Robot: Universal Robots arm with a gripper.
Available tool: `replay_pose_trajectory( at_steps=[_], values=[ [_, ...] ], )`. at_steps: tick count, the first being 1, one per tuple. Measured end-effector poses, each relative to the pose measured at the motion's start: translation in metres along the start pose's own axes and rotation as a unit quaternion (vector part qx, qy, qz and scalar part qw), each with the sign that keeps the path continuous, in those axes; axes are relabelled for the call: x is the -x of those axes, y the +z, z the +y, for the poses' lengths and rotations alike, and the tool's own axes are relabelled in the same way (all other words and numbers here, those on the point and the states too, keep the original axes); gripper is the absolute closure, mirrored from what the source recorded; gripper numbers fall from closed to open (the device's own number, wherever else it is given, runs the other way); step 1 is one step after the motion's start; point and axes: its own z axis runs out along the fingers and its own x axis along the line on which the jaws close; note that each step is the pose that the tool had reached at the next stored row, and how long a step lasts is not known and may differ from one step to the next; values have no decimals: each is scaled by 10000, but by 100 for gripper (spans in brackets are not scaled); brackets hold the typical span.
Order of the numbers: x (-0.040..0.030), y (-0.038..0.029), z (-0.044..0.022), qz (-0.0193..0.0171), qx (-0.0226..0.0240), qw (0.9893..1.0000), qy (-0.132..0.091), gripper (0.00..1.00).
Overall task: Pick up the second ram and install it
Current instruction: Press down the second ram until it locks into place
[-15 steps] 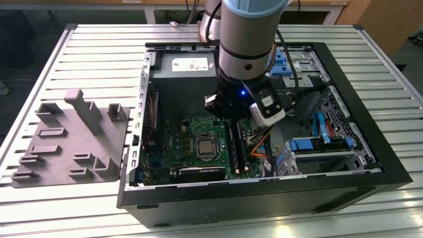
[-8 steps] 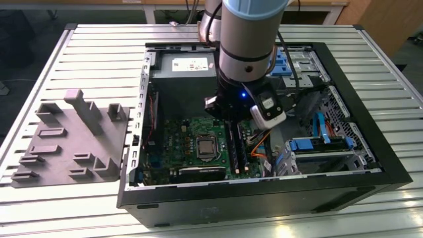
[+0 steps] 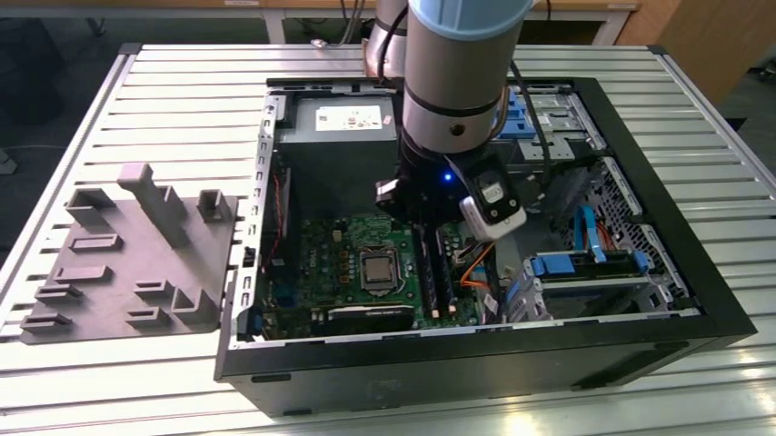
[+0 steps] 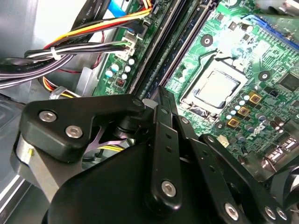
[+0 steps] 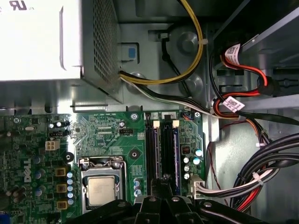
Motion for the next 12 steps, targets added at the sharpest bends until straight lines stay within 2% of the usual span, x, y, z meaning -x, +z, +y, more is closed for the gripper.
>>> replay_pose_trajectory(
  at_steps=[12],
  values=[
    [5,0,-47,0,0,10000,0,89]
  ],
)
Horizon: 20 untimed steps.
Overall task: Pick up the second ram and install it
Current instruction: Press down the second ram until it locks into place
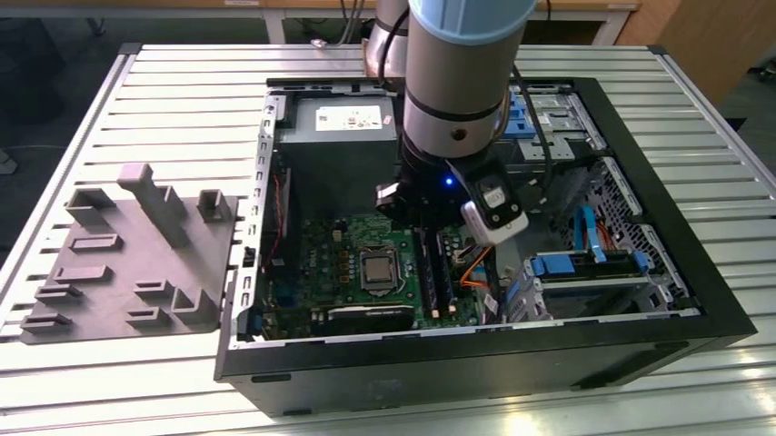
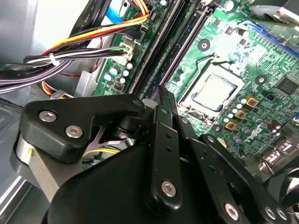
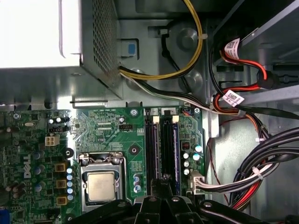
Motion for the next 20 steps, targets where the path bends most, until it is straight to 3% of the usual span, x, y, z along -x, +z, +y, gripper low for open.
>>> replay_pose_trajectory(
  at_steps=[20],
  values=[
    [15,2,-113,0,-1,10000,0,89]
  ],
)
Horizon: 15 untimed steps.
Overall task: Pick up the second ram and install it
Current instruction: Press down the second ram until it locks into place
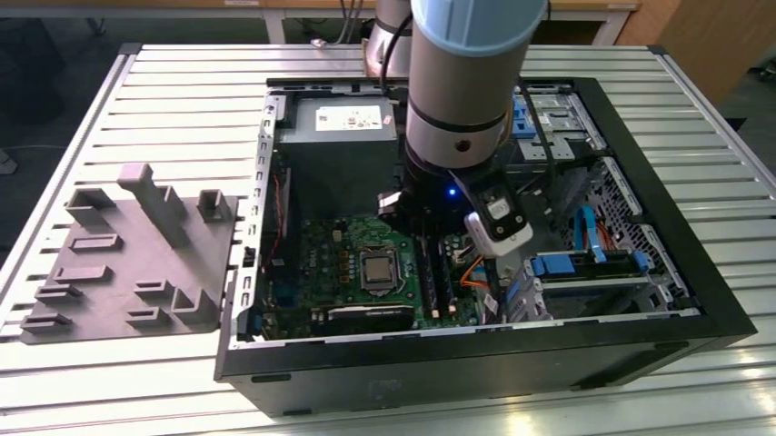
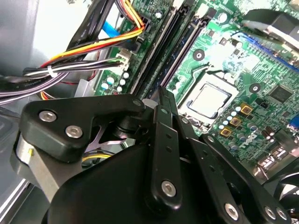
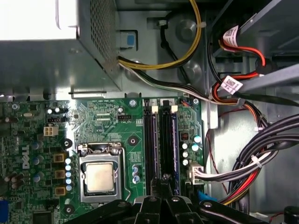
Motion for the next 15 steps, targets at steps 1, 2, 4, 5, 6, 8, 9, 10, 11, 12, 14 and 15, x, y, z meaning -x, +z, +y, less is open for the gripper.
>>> replay_pose_trajectory(
  at_steps=[1,2,4,5,6,8,9,10,11,12,14,15],
  values=[
    [1,1,-8,0,0,10000,0,89],
    [2,1,-15,0,0,10000,0,89],
    [4,2,-29,0,0,10000,0,89],
    [5,3,-36,0,0,10000,0,89],
    [6,3,-42,0,0,10000,0,89],
    [8,5,-53,0,0,10000,0,89],
    [8,5,-57,0,0,10000,0,89],
    [9,6,-61,0,0,10000,0,89],
    [10,6,-65,0,0,10000,0,89],
    [11,7,-68,0,0,10000,0,89],
    [11,7,-75,0,0,10000,0,89],
    [12,7,-79,0,0,10000,0,89]
  ],
)
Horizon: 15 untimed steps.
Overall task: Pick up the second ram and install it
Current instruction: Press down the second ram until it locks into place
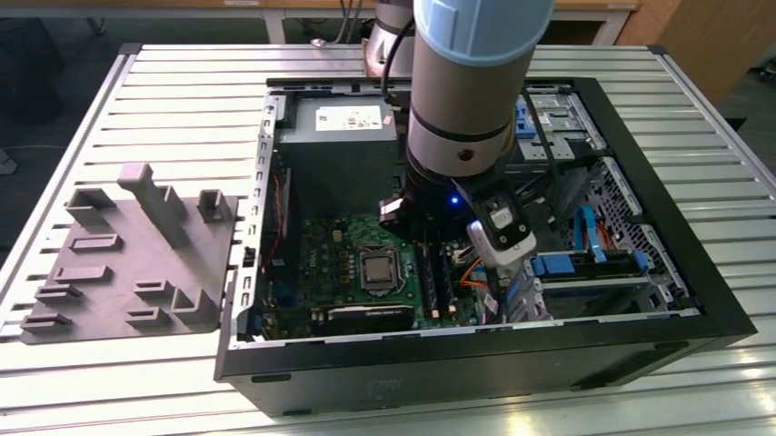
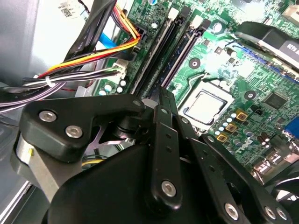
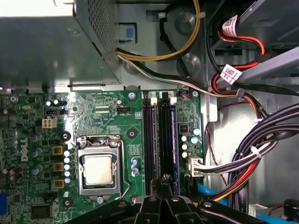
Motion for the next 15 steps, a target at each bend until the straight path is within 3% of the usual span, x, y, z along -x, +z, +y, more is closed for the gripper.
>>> replay_pose_trajectory(
  at_steps=[15],
  values=[
    [6,5,-71,0,0,10000,0,89]
  ],
)
